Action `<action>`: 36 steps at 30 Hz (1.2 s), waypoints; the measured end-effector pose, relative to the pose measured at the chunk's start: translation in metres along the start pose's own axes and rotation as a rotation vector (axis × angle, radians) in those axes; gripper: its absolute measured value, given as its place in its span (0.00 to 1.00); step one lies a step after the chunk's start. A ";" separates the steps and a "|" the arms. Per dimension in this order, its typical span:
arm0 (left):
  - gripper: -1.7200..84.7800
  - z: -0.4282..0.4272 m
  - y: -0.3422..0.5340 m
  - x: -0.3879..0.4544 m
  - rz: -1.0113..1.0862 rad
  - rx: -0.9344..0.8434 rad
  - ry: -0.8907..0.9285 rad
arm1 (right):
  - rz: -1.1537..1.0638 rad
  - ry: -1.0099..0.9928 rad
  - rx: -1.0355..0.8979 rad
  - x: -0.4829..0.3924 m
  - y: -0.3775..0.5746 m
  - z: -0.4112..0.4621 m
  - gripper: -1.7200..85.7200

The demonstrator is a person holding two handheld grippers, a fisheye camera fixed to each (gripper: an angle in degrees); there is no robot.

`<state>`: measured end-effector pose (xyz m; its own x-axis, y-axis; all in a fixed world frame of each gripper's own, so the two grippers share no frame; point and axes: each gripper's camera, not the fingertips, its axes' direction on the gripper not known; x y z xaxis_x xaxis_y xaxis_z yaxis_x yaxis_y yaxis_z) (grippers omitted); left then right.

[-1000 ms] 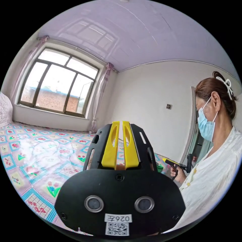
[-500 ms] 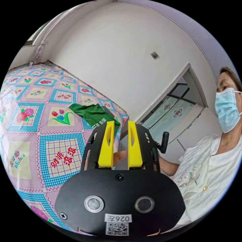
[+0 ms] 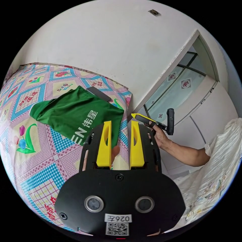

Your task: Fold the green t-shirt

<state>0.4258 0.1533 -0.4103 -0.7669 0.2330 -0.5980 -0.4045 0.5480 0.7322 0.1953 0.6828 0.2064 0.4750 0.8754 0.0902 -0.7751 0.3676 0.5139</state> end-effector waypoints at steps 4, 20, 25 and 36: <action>0.17 0.028 -0.022 -0.017 0.013 -0.025 0.005 | -0.024 0.043 0.009 0.011 -0.034 0.009 0.12; 0.17 0.067 -0.064 -0.093 -0.086 -0.097 0.129 | 0.108 -0.375 -0.086 0.074 -0.099 -0.050 0.00; 0.19 0.069 -0.069 -0.118 -0.152 -0.119 0.189 | 0.044 -0.569 -0.132 0.067 -0.103 -0.084 0.00; 0.23 0.032 -0.072 -0.163 -0.192 -0.134 0.432 | 0.025 -0.839 -0.205 0.084 -0.099 -0.125 0.01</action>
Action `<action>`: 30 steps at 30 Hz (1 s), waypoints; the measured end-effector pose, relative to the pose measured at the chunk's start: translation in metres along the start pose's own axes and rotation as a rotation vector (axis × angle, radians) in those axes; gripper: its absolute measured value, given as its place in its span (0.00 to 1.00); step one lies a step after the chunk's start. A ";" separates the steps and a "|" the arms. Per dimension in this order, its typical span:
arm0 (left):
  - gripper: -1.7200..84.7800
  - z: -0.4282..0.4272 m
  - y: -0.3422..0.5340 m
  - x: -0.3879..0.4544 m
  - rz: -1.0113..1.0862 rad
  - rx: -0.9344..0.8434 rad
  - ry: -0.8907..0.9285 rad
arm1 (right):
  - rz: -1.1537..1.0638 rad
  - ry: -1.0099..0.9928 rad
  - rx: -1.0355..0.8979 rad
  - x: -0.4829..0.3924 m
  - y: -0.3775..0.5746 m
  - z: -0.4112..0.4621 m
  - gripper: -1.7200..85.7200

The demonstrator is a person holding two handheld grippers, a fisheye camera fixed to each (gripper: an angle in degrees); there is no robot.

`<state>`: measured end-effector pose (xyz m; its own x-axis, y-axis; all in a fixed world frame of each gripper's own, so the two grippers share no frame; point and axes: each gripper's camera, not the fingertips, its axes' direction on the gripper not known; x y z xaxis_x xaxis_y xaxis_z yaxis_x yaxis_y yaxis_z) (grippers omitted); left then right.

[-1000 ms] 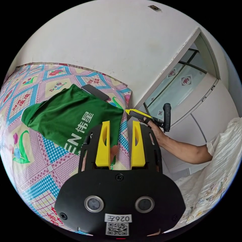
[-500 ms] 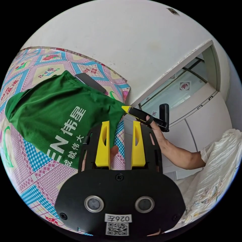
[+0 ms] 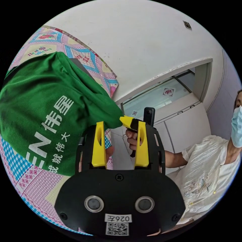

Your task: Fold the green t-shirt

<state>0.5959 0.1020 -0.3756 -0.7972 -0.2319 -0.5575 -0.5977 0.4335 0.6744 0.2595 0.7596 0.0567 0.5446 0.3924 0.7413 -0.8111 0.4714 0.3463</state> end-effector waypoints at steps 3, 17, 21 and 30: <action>0.26 -0.021 0.007 -0.005 -0.005 0.050 0.159 | 0.049 -0.066 -0.001 0.006 0.002 -0.008 0.01; 0.08 -0.115 0.015 -0.024 -0.209 0.034 0.260 | -0.085 -0.051 -0.125 -0.029 0.008 0.021 0.01; 0.03 -0.142 0.027 -0.016 -0.208 0.069 0.167 | -0.097 0.039 -0.170 -0.035 0.008 0.037 0.02; 0.02 -0.257 0.115 -0.023 -0.445 0.293 0.021 | -0.090 0.429 -0.093 -0.028 0.024 0.069 0.12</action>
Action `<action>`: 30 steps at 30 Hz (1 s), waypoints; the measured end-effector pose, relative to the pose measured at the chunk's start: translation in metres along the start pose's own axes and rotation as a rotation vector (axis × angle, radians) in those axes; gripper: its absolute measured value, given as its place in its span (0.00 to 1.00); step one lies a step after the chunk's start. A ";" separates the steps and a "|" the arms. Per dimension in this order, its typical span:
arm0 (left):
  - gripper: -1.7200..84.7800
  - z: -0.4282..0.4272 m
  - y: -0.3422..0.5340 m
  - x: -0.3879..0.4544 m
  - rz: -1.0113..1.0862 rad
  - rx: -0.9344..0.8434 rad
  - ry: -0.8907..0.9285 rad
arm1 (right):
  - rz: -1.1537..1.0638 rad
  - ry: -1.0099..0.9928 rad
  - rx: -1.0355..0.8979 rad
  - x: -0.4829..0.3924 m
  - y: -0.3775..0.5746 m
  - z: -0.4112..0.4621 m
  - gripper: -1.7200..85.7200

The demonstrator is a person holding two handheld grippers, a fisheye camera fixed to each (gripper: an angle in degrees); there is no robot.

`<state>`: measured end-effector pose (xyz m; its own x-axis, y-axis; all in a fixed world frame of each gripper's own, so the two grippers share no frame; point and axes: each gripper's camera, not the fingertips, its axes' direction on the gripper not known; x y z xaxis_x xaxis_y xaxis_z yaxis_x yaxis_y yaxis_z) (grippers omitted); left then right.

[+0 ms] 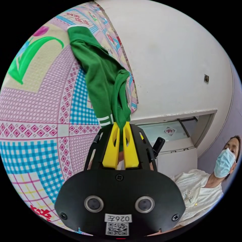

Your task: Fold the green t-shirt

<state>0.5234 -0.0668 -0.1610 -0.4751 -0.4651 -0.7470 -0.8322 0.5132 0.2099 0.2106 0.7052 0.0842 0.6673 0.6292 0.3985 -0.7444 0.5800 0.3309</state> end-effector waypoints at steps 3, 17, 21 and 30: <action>0.02 -0.045 0.026 -0.003 -0.031 0.056 -0.002 | -0.074 0.095 -0.068 -0.015 -0.011 0.044 0.12; 0.02 -0.352 0.251 -0.001 -0.233 0.499 -0.049 | -0.300 0.132 -0.375 -0.145 0.002 0.210 0.00; 0.02 -0.437 0.335 0.006 -0.311 0.610 -0.122 | -0.389 0.044 -0.446 -0.201 0.034 0.244 0.00; 0.02 -0.589 0.540 0.028 -0.481 0.763 -0.282 | -0.614 -0.128 -0.651 -0.324 0.118 0.309 0.00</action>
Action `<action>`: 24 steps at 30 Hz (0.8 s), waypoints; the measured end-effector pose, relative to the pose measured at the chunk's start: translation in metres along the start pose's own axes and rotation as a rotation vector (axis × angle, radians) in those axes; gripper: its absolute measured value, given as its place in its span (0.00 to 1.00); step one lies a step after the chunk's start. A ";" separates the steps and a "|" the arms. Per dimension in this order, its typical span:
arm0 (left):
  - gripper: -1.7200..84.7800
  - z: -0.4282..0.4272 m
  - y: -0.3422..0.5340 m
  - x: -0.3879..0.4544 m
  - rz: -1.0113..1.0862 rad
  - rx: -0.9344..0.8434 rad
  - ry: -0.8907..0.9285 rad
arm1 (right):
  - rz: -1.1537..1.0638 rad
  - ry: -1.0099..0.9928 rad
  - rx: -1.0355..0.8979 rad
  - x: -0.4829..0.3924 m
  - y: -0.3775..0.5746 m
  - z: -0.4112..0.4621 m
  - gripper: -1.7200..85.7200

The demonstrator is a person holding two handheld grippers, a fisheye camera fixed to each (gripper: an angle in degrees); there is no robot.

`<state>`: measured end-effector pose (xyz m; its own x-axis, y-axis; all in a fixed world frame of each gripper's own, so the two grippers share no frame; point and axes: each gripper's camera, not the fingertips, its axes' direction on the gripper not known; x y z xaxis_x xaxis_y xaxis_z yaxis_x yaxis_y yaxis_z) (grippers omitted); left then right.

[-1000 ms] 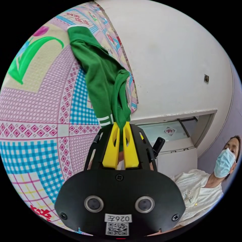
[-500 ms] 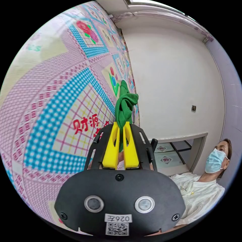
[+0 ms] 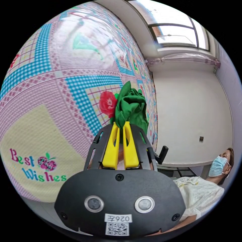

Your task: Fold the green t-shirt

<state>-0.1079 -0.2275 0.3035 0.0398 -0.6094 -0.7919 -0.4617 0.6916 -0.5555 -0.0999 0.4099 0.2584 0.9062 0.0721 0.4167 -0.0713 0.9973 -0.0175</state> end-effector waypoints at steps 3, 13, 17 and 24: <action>0.02 -0.054 0.016 -0.029 -0.035 0.021 0.003 | -0.041 -0.006 -0.038 -0.022 -0.001 0.016 0.00; 0.04 -0.146 0.059 -0.080 -0.102 -0.038 0.124 | 0.042 -0.025 -0.058 0.001 0.024 0.017 0.00; 0.06 -0.175 0.068 -0.095 -0.141 -0.021 0.200 | 0.064 -0.039 -0.052 0.023 0.041 0.010 0.00; 0.03 -0.200 0.076 -0.102 -0.158 0.010 0.233 | 0.076 -0.033 -0.050 0.044 0.049 0.010 0.01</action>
<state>-0.3244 -0.1908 0.3928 -0.0943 -0.7821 -0.6160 -0.4572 0.5837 -0.6710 -0.0678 0.4621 0.2847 0.8847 0.1483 0.4420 -0.1180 0.9884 -0.0955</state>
